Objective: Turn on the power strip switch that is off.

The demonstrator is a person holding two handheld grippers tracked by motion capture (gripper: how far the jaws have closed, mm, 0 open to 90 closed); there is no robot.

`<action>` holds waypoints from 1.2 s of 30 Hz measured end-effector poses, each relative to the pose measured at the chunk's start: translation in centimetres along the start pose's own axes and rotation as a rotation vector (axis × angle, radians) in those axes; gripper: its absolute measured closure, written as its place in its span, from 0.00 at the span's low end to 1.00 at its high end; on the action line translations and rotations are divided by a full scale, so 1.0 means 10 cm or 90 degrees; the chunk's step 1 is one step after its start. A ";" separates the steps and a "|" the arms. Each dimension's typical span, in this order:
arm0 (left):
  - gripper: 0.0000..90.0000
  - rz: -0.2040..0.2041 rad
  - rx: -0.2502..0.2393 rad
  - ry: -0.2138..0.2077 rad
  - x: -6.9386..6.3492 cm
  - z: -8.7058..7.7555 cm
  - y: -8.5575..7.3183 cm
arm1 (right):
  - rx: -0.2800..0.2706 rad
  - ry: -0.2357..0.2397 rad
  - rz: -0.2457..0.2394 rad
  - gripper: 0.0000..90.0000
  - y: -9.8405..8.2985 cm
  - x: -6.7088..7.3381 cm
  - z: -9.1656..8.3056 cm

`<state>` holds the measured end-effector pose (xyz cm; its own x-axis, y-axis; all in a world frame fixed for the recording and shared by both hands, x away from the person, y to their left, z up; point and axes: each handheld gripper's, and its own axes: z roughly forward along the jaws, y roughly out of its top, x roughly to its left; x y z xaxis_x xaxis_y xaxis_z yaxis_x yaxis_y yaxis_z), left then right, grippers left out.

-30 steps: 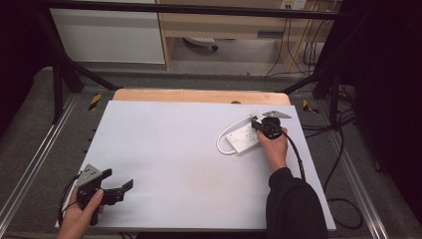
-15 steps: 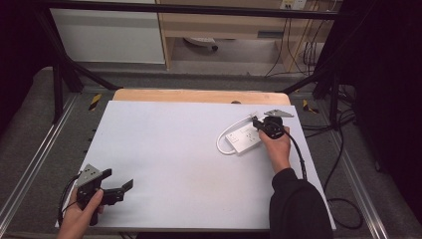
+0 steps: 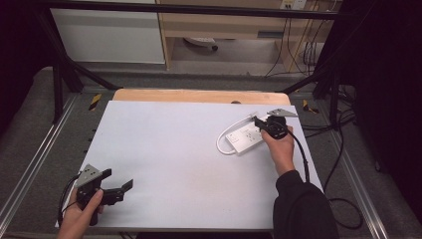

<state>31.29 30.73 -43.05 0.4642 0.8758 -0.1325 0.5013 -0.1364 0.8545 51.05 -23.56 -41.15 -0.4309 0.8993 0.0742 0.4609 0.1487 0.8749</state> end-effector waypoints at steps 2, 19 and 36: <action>0.08 0.000 0.001 -0.001 0.00 0.00 0.00 | -0.005 0.003 0.000 1.00 0.01 0.01 -0.03; 0.08 0.000 0.004 0.000 0.00 0.00 -0.01 | -0.005 0.028 0.025 0.73 0.00 0.02 -0.31; 0.08 -0.003 0.004 0.002 -0.01 0.01 -0.01 | -0.011 -0.006 0.010 0.08 -0.22 0.17 -0.81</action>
<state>31.28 30.65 -43.13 0.4597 0.8777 -0.1352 0.5076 -0.1347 0.8510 43.07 -25.72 -39.06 -0.4167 0.9053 0.0829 0.4537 0.1281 0.8819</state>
